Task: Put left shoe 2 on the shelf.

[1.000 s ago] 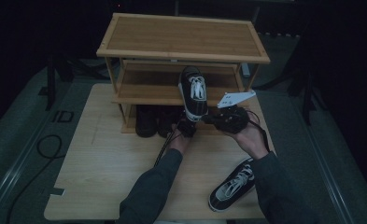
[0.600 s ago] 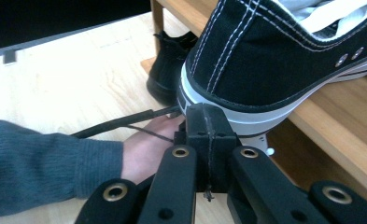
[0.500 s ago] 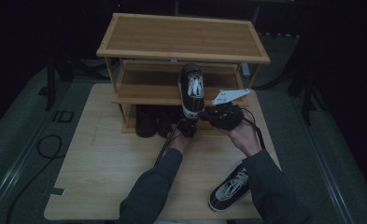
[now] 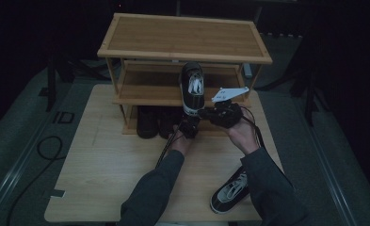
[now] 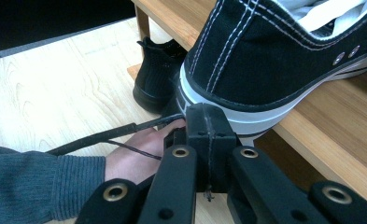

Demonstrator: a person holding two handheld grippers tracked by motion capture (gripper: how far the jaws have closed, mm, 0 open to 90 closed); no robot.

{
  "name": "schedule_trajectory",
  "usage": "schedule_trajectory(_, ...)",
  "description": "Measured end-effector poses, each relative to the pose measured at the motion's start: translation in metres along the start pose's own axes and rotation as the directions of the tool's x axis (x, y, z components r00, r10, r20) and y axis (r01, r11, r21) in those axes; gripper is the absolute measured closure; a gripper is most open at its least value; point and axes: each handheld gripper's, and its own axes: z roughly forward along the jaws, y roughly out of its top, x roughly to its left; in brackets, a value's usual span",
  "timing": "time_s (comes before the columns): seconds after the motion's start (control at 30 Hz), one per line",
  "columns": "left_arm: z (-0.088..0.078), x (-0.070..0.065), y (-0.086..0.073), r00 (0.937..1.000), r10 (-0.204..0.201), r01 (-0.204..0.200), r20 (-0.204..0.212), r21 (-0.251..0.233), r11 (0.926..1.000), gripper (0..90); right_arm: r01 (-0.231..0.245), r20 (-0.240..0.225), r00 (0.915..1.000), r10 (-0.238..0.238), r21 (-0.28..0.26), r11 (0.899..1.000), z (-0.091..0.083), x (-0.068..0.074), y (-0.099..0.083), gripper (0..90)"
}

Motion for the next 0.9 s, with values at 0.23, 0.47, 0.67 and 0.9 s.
schedule_trajectory(0.23, 0.002, -0.026, -0.002, 0.9323, -0.352, 0.352, 0.084, 0.01, 0.9359, 90.0, 0.003, 0.021, 0.9998, -0.003, -0.005, 1.0, 0.003, 0.0, 0.001, 90.0)
schedule_trajectory(0.47, 0.001, -0.025, -0.002, 0.9383, -0.341, 0.341, 0.057, 0.013, 0.94, 90.0, -0.001, 0.019, 0.9998, 0.001, -0.009, 1.0, 0.007, 0.0, 0.003, 90.0)
schedule_trajectory(0.67, 0.0, -0.028, -0.002, 0.9272, -0.372, 0.371, 0.045, 0.019, 0.9283, 90.0, -0.001, 0.037, 0.9993, 0.001, -0.015, 1.0, 0.01, -0.001, 0.004, 90.0)
schedule_trajectory(0.9, 0.0, -0.027, -0.001, 0.9389, -0.341, 0.341, 0.045, 0.016, 0.94, 90.0, 0.005, 0.091, 0.9959, -0.004, -0.009, 1.0, 0.014, -0.005, 0.004, 90.0)
